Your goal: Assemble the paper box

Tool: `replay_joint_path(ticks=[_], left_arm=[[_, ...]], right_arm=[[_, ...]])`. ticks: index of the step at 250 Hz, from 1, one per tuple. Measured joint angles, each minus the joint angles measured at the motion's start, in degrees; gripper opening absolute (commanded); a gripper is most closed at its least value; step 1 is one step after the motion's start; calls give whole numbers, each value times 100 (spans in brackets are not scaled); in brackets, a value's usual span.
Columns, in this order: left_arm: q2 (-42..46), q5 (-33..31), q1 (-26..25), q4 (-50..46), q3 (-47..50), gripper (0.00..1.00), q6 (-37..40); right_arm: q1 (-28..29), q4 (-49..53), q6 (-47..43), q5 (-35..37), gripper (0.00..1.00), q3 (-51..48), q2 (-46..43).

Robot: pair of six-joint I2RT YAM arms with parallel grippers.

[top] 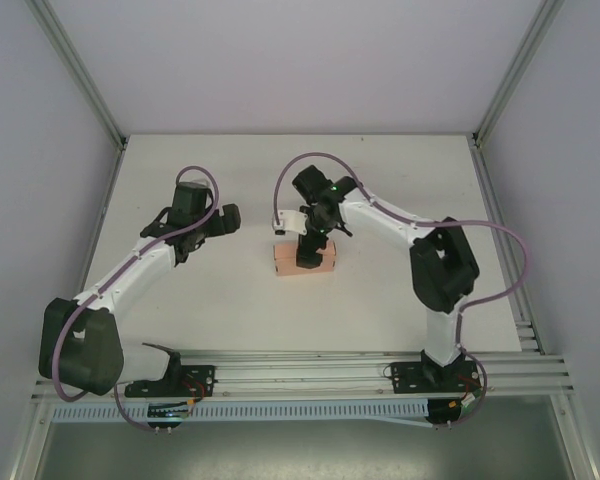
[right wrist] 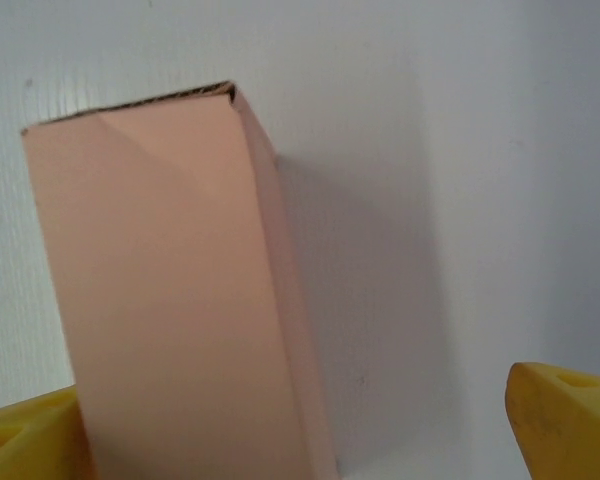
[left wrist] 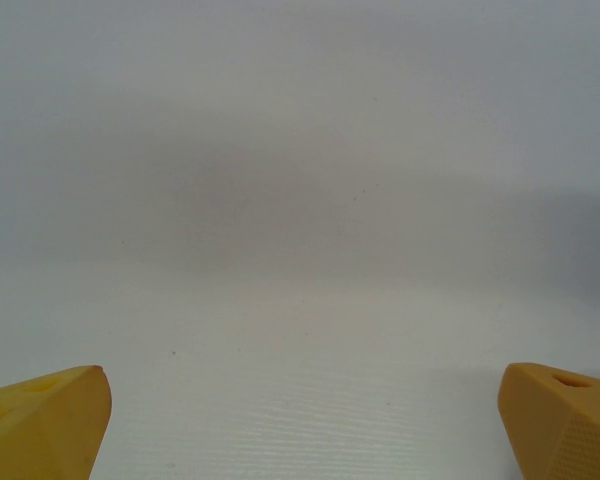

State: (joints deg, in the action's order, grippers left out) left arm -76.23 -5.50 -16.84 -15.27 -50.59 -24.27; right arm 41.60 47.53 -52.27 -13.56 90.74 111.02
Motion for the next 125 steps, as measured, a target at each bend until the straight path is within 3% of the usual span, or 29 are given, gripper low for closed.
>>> replay_joint_path(ticks=[61, 111, 125], left_arm=[[-101, 35, 9, 2, 79, 99, -24], [-103, 28, 9, 0, 79, 98, -24], [-94, 26, 9, 0, 79, 99, -24]], right_arm=[[184, 164, -142, 374, 78, 264, 516], [321, 103, -76, 664, 47, 160, 518], [330, 96, -68, 798, 45, 142, 518]])
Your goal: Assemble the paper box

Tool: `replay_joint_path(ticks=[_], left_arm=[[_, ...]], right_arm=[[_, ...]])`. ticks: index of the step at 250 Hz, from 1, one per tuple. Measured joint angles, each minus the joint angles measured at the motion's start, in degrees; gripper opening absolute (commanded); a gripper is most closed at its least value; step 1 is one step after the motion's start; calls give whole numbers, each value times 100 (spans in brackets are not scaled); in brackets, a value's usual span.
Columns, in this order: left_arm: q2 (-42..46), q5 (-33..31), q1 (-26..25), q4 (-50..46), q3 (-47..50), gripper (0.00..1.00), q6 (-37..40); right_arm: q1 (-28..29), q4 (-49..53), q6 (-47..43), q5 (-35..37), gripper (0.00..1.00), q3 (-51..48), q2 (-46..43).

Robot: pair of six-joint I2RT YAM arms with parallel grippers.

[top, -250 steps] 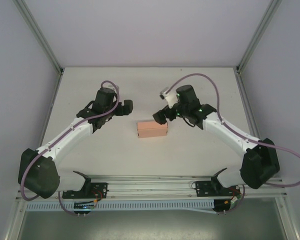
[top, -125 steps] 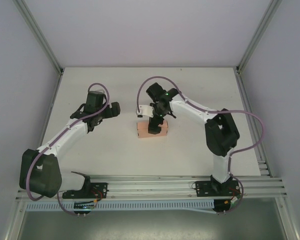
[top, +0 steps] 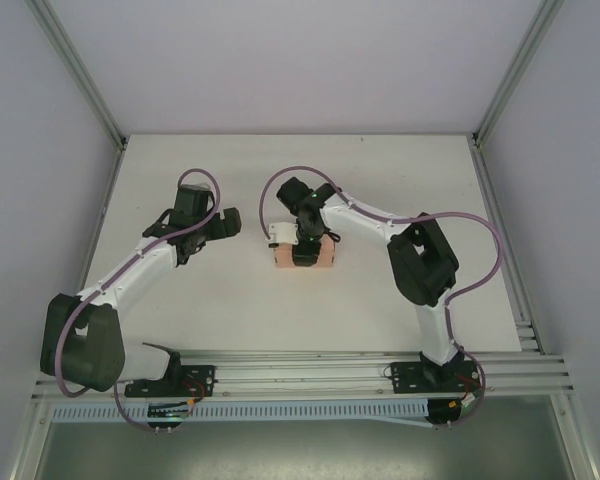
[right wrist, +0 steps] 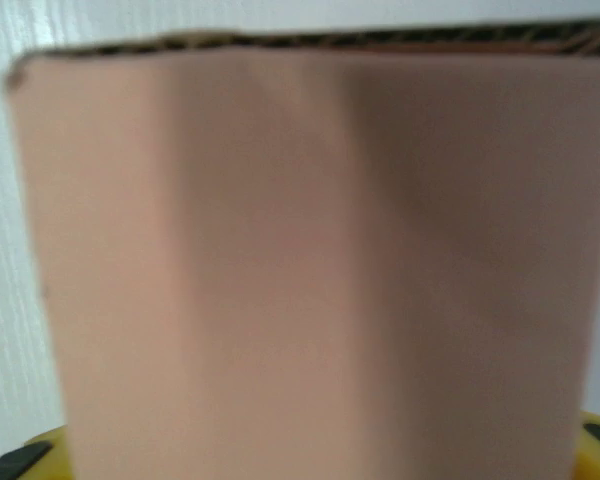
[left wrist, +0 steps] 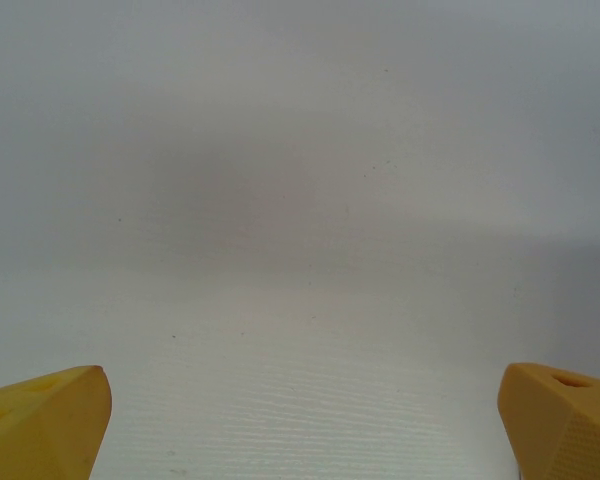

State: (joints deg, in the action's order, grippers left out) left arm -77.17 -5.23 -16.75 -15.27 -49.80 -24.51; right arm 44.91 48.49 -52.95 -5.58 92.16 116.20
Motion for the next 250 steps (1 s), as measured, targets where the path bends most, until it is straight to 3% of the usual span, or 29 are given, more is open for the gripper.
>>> replay_joint_path(ticks=[26, 66, 82, 153, 189, 204, 250], left_arm=[[52, -15, 0, -2, 22, 99, -20], [295, -92, 0, -98, 157, 99, -50], [387, -131, 0, -149, 186, 98, -74], [769, -136, 0, -175, 348, 99, -133], [868, -133, 0, -225, 402, 98, -151], [883, -131, 0, -258, 409, 99, -151], [922, -127, 0, -291, 417, 98, -151]], right_arm=[[0, -2, 87, 149, 37, 4, -9], [17, -184, 118, 636, 36, -118, -184], [22, -396, 96, 938, 31, -269, -345], [33, -2297, -337, 2291, 33, -1239, -831], [33, -2903, -422, 2594, 43, -1523, -702], [33, -3099, -415, 2662, 53, -1600, -629], [81, -3488, -343, 2677, 65, -1980, -566]])
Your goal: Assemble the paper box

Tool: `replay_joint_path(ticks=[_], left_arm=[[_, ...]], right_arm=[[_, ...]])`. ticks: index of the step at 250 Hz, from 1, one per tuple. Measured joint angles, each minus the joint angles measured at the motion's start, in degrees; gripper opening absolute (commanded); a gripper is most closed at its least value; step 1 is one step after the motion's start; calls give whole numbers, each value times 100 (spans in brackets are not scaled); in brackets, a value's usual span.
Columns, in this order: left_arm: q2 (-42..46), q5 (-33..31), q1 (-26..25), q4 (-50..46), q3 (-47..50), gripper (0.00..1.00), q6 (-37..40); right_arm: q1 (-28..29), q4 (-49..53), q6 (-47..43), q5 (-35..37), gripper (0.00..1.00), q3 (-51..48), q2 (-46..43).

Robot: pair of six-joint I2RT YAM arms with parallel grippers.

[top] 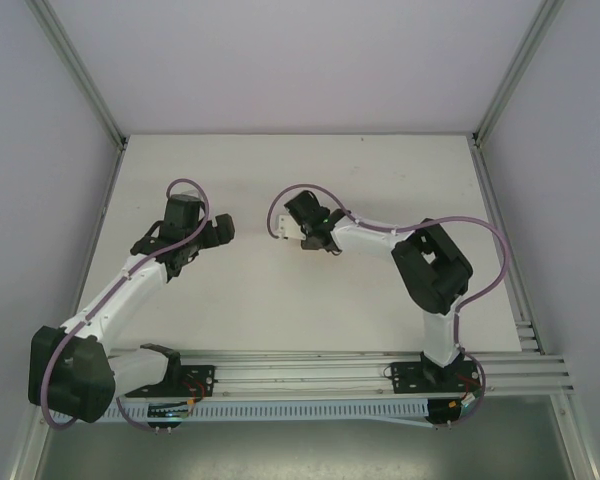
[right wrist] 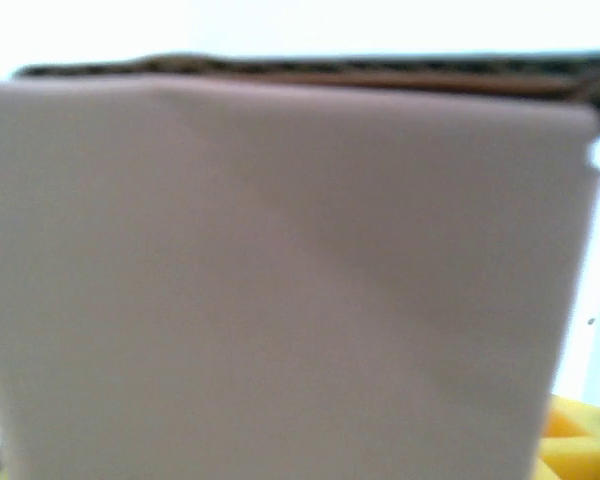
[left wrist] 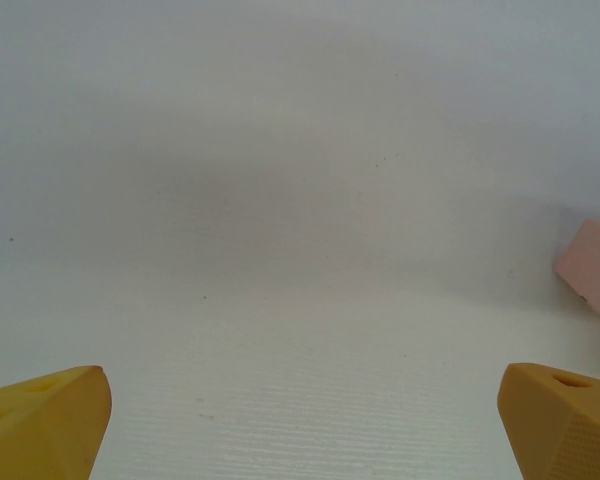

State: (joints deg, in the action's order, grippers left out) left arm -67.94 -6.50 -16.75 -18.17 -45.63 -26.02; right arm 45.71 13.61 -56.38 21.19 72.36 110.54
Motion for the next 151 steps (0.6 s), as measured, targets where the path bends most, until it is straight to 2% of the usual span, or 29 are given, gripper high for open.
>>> replay_joint_path(ticks=[39, 60, 112, 151], left_arm=[[42, 2, 0, -7, 0, 98, 2], [46, 7, 0, -7, 0, 98, 0], [46, 37, 0, -7, 0, 99, 4], [46, 63, 0, -4, 0, 98, 7]], right_arm=[[81, 15, 101, -59, 81, -107, 0], [103, 262, 243, -223, 98, -74, -2], [177, 1357, 496, -920, 99, 243, -15], [179, 1786, 697, -1331, 99, 361, -260]])
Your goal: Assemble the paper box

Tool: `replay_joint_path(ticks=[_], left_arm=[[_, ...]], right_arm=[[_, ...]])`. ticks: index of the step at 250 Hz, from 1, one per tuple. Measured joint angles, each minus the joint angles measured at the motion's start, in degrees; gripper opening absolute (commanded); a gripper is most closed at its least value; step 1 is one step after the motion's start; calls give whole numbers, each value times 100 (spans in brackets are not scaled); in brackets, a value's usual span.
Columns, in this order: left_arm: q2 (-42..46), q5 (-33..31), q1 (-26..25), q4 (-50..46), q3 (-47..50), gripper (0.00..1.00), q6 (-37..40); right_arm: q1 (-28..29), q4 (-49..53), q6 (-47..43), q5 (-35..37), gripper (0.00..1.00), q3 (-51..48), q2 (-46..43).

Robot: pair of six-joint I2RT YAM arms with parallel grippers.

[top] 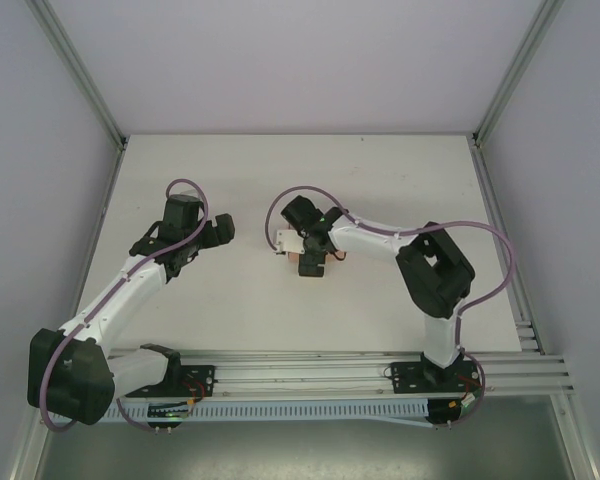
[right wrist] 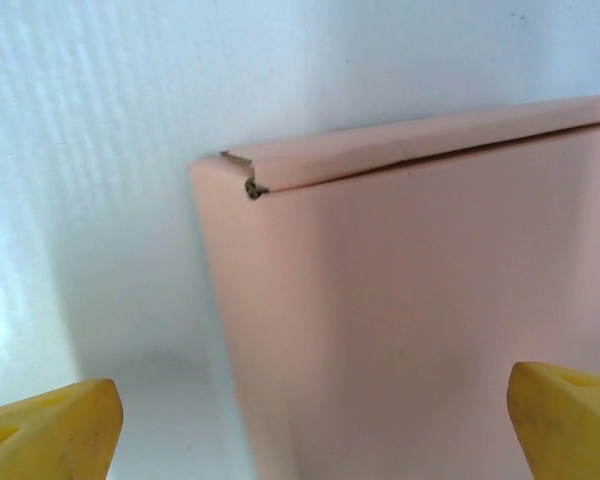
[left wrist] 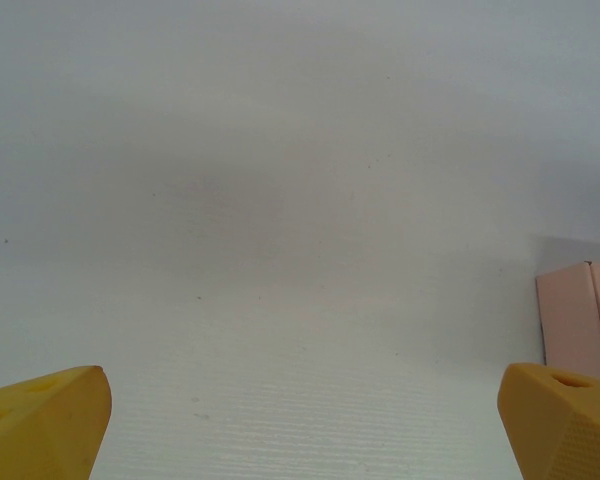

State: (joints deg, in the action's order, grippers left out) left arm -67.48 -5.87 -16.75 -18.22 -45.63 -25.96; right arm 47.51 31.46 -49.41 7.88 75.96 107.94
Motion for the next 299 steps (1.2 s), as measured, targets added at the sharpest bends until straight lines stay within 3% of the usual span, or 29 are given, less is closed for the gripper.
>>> replay_joint_path(ticks=[47, 75, 111, 153, 181, 239, 275, 299], left_arm=[[0, -2, 0, 74, 0, 99, 42], [0, -175, 0, 267, 7, 98, 151], [-15, -651, 131, 1314, 428, 99, 636], [-485, -957, 673, 2739, 1016, 99, 1263], [-831, -1121, 881, 3792, 1484, 99, 1755], [-1576, -920, 1128, 6426, 2638, 99, 2599], [-1755, -232, 1580, 6789, 2715, 99, 2640], [-1897, 133, 1770, 7442, 2769, 99, 2636]], right_arm=[[-107, -208, 361, -227, 99, -118, -957], [-468, -730, 916, -219, 99, -337, -1635], [-1633, -1906, 2256, -55, 99, -1163, -2463], [-3392, -3285, 3930, 83, 99, -2933, -3355], [-4079, -4100, 4413, -48, 99, -4076, -3687], [-4533, -5884, 4680, -155, 99, -5528, -3263], [-4806, -6719, 4791, -573, 99, -5622, -2900], [-5016, -7707, 4916, -881, 99, -5532, -2135]])
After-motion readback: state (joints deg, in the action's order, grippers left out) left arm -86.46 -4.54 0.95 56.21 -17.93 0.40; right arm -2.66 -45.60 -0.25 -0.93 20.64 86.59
